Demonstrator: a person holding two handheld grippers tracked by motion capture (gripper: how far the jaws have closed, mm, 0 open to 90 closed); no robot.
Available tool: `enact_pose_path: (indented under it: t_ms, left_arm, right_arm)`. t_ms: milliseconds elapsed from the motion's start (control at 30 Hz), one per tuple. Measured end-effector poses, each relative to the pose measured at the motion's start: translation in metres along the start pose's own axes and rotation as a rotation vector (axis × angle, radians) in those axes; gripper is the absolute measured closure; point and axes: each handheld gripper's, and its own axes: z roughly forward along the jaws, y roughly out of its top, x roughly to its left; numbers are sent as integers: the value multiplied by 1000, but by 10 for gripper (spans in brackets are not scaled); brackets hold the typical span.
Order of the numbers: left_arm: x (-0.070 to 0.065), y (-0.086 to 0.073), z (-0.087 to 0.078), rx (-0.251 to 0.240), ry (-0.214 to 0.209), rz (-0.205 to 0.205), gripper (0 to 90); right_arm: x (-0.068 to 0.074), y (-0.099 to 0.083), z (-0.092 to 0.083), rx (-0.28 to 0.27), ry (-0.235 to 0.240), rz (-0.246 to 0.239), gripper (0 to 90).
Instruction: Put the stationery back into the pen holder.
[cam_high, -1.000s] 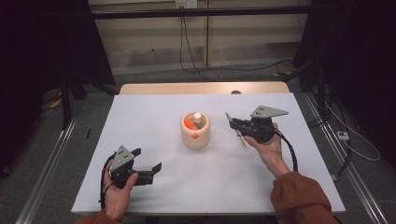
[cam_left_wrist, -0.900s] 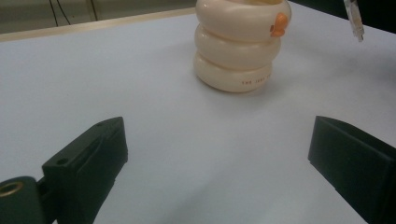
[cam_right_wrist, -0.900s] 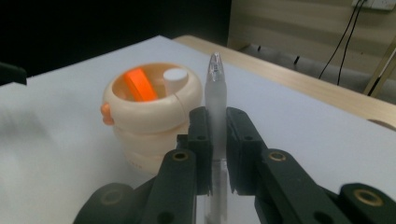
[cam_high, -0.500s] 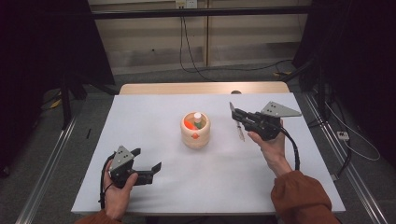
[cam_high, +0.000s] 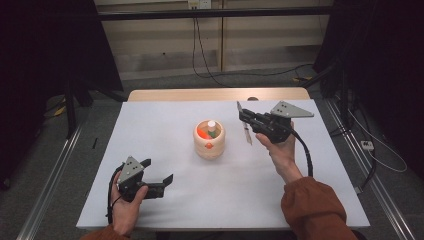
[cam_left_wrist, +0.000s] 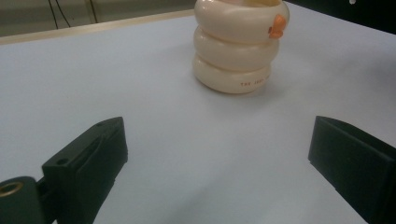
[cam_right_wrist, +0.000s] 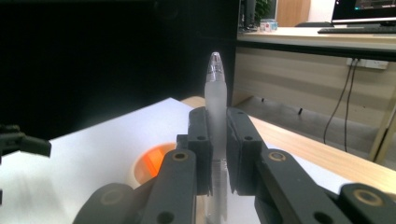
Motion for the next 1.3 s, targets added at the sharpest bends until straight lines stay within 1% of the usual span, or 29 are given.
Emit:
enact_pose_path:
  t_ms: [167, 233, 333, 400, 600, 700, 767, 900, 1000, 1133, 1200, 1267, 1300]
  left_arm:
    - [0, 0, 0, -1, 3, -7, 45]
    - [0, 0, 0, -3, 4, -10, 45]
    - [0, 0, 0, -2, 5, -10, 45]
    - [1, 0, 0, -1, 4, -11, 45]
    - [0, 0, 0, 0, 2, -11, 45]
    - [0, 0, 0, -2, 3, -11, 45]
    - [0, 0, 0, -1, 5, -12, 45]
    - [1, -1, 0, 2, 8, -11, 45]
    - [0, 0, 0, 4, 4, -9, 45]
    - [0, 0, -1, 0, 5, -7, 45]
    - [0, 0, -1, -3, 4, -14, 45]
    - [0, 0, 0, 3, 2, -7, 45]
    - [0, -1, 0, 6, -1, -11, 46]
  right_arm:
    - [2, 11, 12, -17, 5, -10, 812]
    - [3, 14, 17, -20, 6, -7, 812]
    - [3, 18, 25, -21, 7, -8, 812]
    - [4, 19, 30, -25, 10, 1, 812]
    - [6, 25, 42, -31, 17, -8, 812]
    - [7, 28, 48, -29, 34, 1, 811]
    - [8, 31, 51, -35, 37, 0, 811]
    - [11, 33, 59, -36, 41, -7, 811]
    - [14, 33, 68, -17, 48, -2, 811]
    - [20, 36, 78, -28, 57, -4, 811]
    - [23, 37, 83, -25, 57, -1, 811]
    - [24, 38, 88, -16, 50, -1, 811]
    - [24, 39, 91, -20, 54, -1, 811]
